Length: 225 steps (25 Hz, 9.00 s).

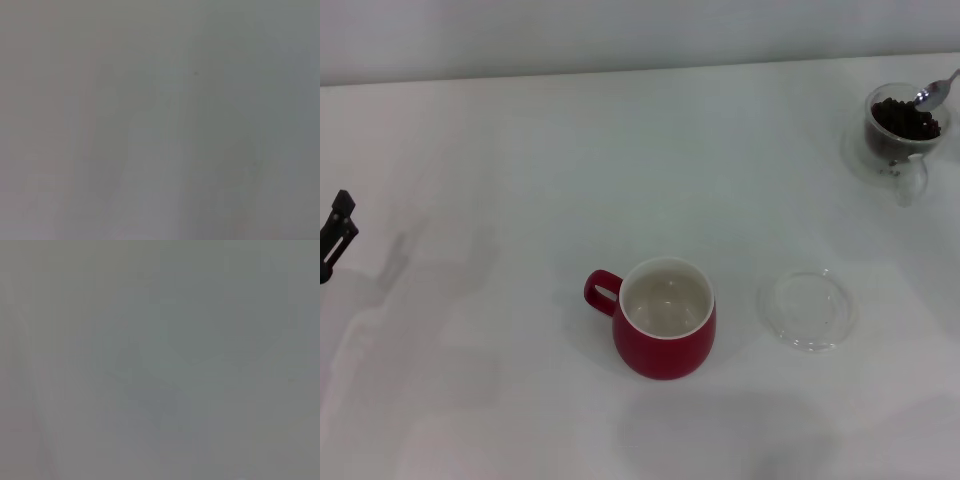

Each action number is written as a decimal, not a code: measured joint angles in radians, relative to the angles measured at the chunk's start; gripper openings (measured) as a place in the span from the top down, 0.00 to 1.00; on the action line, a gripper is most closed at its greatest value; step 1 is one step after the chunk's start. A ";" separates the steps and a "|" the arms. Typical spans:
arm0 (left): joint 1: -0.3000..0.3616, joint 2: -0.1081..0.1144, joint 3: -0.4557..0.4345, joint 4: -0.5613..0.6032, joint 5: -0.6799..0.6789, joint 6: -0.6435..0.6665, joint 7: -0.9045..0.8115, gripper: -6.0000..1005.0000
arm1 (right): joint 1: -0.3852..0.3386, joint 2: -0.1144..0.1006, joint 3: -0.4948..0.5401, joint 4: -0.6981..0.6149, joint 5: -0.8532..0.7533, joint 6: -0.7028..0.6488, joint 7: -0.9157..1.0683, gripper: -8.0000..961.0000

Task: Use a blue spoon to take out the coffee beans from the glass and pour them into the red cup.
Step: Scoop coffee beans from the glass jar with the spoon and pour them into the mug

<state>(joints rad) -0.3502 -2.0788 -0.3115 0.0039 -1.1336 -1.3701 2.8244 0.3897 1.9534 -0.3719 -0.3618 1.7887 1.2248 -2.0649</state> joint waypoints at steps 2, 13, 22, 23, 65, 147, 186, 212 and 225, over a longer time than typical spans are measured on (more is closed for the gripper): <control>-0.002 0.000 0.000 0.002 0.000 0.000 0.000 0.14 | 0.001 0.006 -0.002 -0.002 -0.003 0.003 -0.031 0.84; -0.004 0.002 0.000 0.002 0.000 -0.001 0.000 0.14 | 0.010 0.018 -0.018 -0.003 -0.019 -0.014 -0.099 0.84; -0.004 0.002 0.000 0.003 -0.003 0.001 0.000 0.14 | 0.011 0.023 -0.019 0.000 -0.020 -0.056 -0.140 0.84; -0.004 0.002 0.000 0.003 -0.003 0.002 0.000 0.14 | 0.011 0.023 -0.019 0.000 -0.020 -0.058 -0.142 0.84; -0.016 0.002 0.000 0.004 -0.003 0.007 0.000 0.14 | 0.034 0.037 -0.005 0.003 -0.008 -0.240 0.154 0.84; -0.046 0.000 0.000 -0.004 -0.011 0.055 0.000 0.14 | 0.024 0.025 -0.001 0.129 0.189 -0.331 0.532 0.84; -0.053 -0.001 0.000 -0.005 -0.011 0.060 0.000 0.14 | 0.012 0.003 0.010 0.128 0.215 -0.320 0.609 0.84; -0.055 0.001 0.000 0.000 -0.011 0.060 0.000 0.14 | 0.002 -0.004 -0.030 0.103 0.202 -0.318 0.630 0.84; -0.064 0.000 0.000 -0.002 -0.011 0.060 0.000 0.14 | -0.003 -0.006 -0.057 0.058 0.199 -0.298 0.576 0.84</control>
<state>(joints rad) -0.4139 -2.0785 -0.3114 0.0015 -1.1443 -1.3100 2.8240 0.3866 1.9472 -0.4292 -0.3035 1.9877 0.9269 -1.4885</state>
